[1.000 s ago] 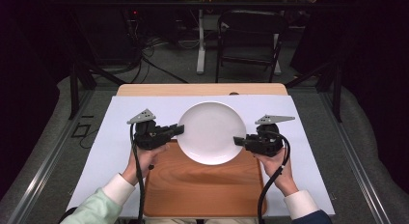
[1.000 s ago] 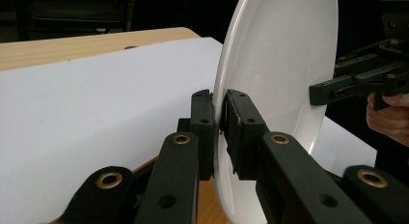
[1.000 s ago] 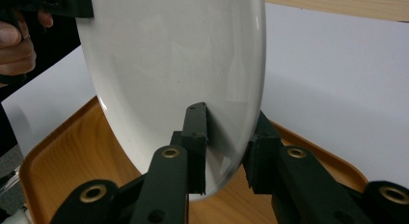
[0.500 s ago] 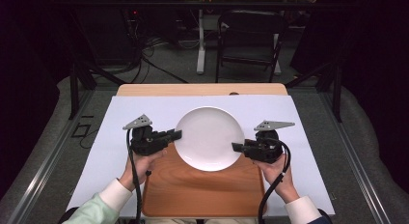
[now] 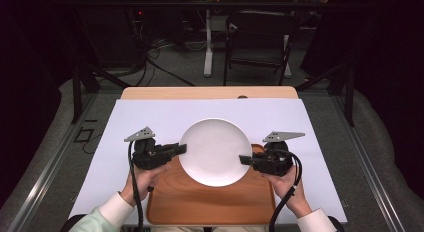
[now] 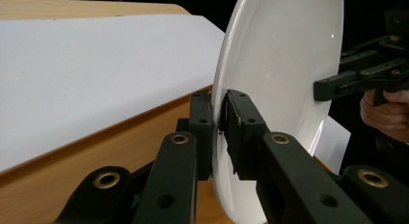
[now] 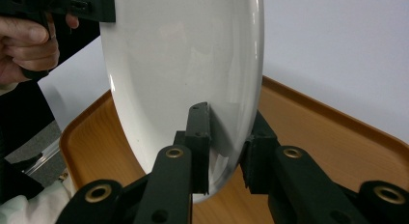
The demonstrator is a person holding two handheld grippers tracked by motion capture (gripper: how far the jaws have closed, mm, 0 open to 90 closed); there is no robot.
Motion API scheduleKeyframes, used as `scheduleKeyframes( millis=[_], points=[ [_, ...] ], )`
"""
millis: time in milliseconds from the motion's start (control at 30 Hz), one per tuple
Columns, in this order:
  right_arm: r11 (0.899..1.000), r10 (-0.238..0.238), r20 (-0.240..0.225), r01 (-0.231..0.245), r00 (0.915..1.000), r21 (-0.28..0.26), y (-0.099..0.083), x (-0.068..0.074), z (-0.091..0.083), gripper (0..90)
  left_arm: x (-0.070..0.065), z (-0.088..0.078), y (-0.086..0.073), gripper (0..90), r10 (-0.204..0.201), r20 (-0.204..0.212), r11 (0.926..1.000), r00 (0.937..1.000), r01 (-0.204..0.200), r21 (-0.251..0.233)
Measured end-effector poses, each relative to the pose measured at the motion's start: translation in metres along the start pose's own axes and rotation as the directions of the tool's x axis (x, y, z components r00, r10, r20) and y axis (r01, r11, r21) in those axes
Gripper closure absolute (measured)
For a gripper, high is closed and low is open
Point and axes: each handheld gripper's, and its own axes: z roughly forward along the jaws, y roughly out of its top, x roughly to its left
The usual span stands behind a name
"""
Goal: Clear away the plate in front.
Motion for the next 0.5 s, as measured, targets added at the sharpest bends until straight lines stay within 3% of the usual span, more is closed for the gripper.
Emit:
scheduleKeyframes(
  millis=[500],
  points=[
    [0.999,0.022,-0.036,-0.02,0.9991,0.045,-0.01,0.007,0.002,77.1,-0.001,-0.007,-0.015,81.5,-0.045,0.011,0.9979,0.9989,0.044,0.047]
  ],
)
